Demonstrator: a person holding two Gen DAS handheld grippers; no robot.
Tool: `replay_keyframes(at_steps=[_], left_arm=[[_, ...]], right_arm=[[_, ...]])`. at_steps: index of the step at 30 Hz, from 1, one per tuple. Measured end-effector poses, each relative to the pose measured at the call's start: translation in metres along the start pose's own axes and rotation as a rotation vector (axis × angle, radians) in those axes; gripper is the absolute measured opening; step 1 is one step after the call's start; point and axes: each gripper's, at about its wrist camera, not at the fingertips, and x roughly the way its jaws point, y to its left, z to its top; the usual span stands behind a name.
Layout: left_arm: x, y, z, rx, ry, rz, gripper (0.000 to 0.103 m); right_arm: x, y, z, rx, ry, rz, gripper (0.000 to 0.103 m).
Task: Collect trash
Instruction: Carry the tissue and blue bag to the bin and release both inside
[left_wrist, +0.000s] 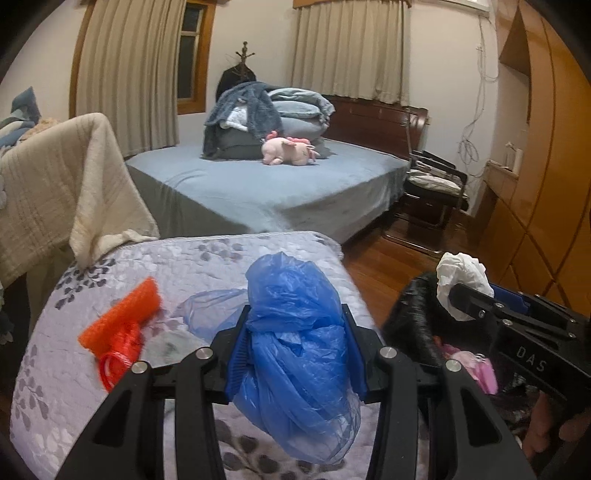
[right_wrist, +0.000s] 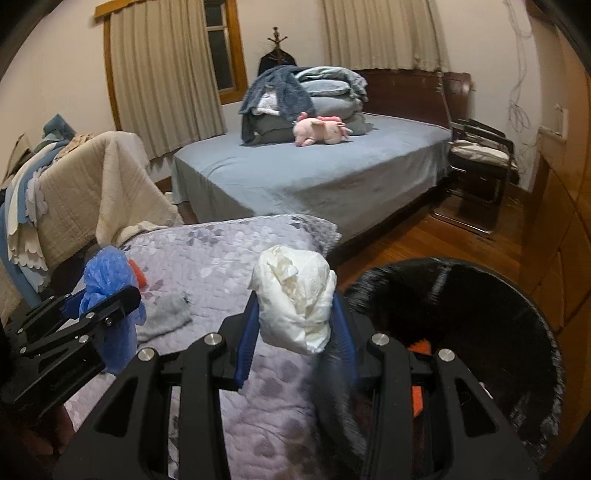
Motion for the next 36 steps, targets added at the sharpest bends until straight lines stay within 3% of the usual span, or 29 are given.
replay_keyframes(at_steps=[18,32,36], left_arm=[[0.011,-0.112,0.007,0.126,0.0,-0.211,0.045],[0.056,-0.176,0.018,0.175,0.032,-0.32,0.045],[0.069,-0.189,0.02,0.177,0.061,-0.381,0.048]], right_arm=[[-0.052,-0.115,-0.021,0.108,-0.032,-0.241,0.038],[-0.052,-0.158,-0.034,0.149,-0.027,-0.32,0.038],[-0.05,-0.169,-0.039,0.16,-0.025,-0.347,0.047]])
